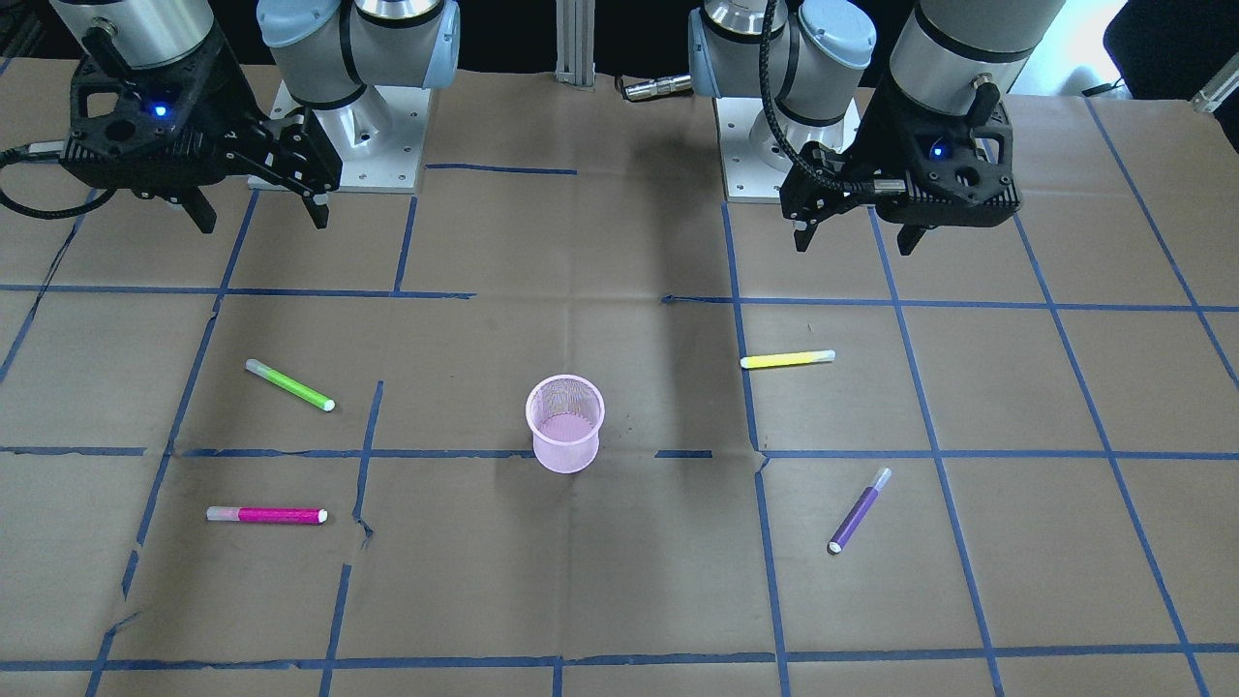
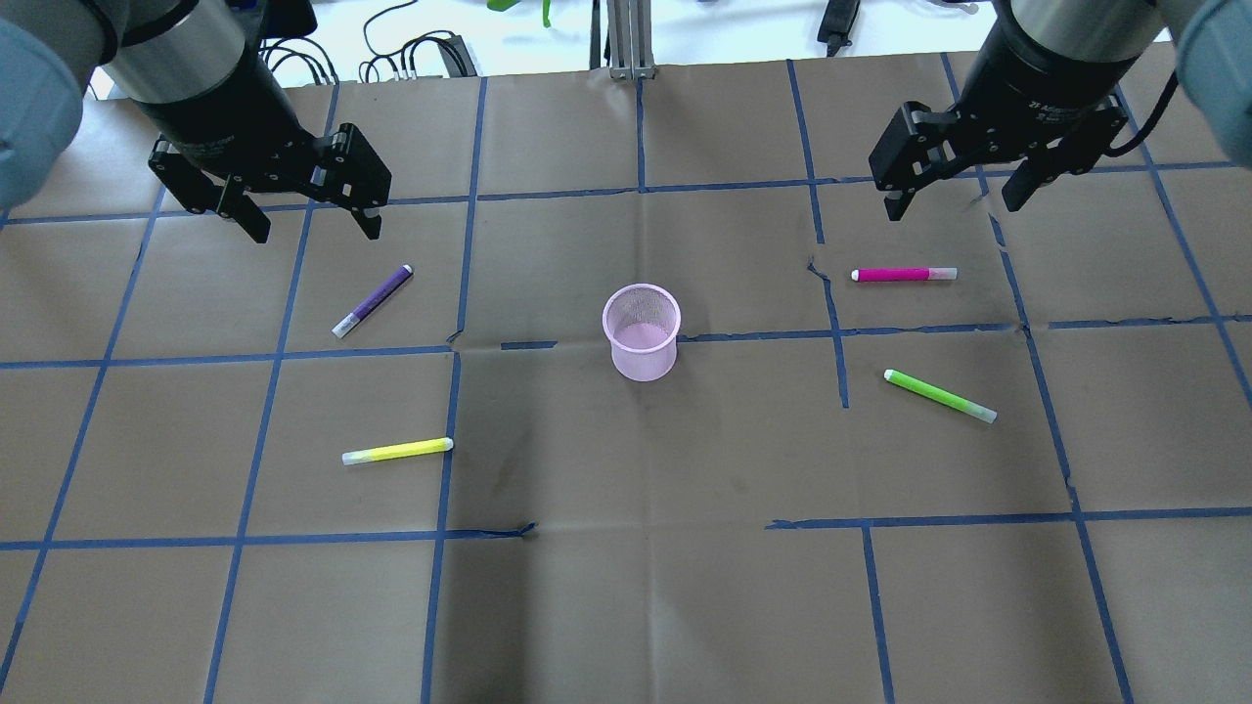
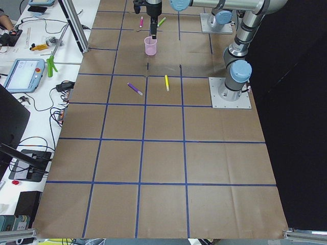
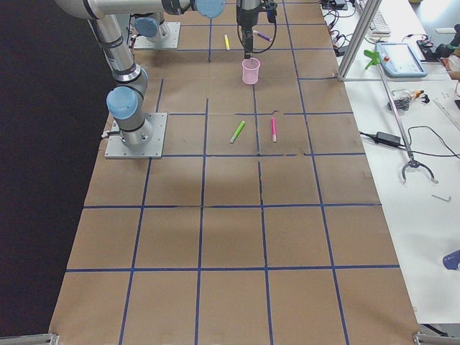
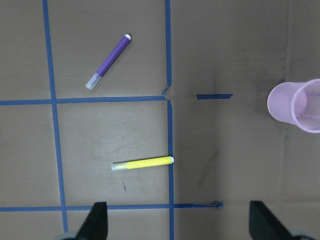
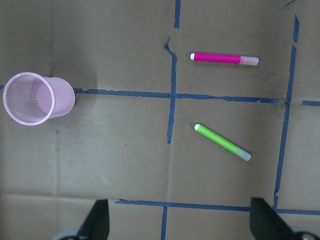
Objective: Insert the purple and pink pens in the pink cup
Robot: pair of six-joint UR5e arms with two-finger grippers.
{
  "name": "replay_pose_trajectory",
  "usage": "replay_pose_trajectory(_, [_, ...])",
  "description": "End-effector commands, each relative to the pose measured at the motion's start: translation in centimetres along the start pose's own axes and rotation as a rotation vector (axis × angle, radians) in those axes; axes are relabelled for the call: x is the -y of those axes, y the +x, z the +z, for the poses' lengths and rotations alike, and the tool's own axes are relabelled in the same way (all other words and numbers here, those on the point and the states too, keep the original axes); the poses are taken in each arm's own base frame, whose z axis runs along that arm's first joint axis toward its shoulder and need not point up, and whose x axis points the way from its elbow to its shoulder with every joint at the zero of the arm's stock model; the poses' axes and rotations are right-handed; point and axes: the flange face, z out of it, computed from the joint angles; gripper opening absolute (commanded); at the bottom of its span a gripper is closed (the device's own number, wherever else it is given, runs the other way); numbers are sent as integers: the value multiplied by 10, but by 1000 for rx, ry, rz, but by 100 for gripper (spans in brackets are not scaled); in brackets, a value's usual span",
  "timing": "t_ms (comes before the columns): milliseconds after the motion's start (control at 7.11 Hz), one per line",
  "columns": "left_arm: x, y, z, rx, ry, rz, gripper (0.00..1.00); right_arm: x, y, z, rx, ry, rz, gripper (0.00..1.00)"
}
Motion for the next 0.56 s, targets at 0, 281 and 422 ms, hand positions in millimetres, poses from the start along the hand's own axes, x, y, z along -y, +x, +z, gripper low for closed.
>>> replay_pose_trajectory(0, [0,-2,4,4,-7,-1,99,0,0,0,0,0,0,100])
replay_pose_trajectory(281, [-7,-2,-3,12,11,-5,99,0,0,0,2,0,0,100])
replay_pose_trajectory(422, [-13,-1,-3,10,13,-3,99,0,0,-1,1,2,1,100])
